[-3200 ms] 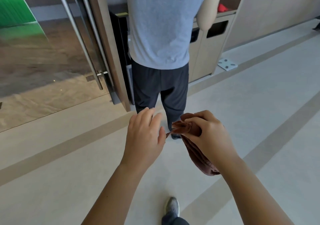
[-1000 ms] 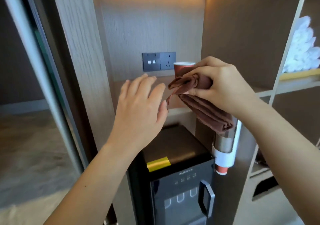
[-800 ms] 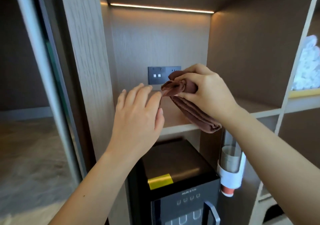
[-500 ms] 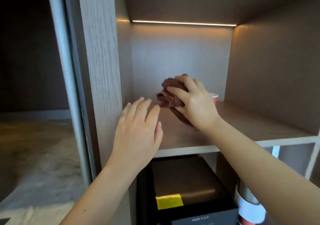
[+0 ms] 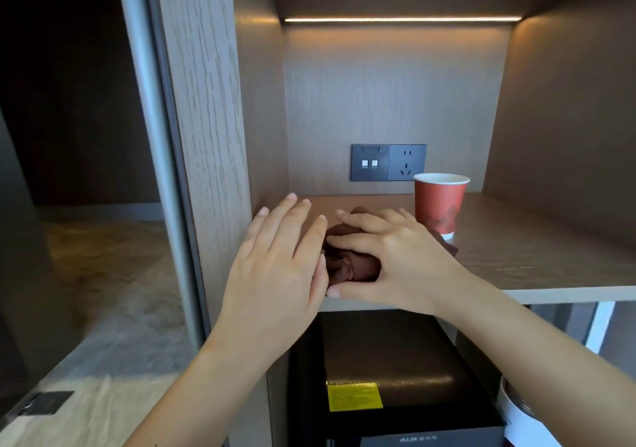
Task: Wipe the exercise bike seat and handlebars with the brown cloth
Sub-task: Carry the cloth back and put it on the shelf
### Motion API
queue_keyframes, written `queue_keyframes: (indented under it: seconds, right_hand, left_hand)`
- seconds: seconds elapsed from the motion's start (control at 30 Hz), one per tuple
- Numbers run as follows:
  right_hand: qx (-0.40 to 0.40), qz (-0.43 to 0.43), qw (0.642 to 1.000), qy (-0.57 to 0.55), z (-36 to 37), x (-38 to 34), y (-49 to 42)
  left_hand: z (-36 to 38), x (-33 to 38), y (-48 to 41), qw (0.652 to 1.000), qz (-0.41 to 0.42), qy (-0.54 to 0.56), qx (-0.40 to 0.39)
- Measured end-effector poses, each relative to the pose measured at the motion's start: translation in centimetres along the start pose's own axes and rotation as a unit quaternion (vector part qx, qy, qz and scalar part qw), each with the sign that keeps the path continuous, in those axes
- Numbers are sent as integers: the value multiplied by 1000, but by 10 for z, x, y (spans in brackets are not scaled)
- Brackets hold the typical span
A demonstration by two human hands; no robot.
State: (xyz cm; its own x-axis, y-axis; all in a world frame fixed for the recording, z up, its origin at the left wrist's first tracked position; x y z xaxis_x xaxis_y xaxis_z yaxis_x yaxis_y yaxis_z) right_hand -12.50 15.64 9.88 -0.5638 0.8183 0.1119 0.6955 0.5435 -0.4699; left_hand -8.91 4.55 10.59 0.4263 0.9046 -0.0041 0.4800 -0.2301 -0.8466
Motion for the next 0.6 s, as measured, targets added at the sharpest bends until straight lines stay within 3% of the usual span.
queue_keyframes:
  seconds: [0.13,0.37,0.47,0.6]
  right_hand:
    - [47,13,995,-87,-10,2,12]
    - [86,62,984,-142,-10,20,36]
    - [62,58,979,-186,1,26,28]
    - [-20,24,986,-166,25,35,-6]
  left_hand:
    - [6,0,2,1000,9,-27,-7]
    - [15,-1,5,998,7,-58,-15]
    - [12,-5,3,997,12,-79,4]
    - [3,-17,-4,990,22,-127,55]
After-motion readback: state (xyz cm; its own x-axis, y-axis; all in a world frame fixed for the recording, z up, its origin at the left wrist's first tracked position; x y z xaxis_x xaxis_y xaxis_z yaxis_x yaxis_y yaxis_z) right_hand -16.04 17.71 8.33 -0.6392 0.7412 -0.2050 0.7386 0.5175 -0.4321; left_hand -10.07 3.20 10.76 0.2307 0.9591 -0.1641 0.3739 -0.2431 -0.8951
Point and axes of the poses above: each hand's wrist, its own y-axis away from the middle knuckle, its own z-axis out of the palm, x = y × z, the point moved 8 cm from there along -y, towards the middle knuckle, and after that the axes turned 10 degrees about -z, right-handed, at the moved point
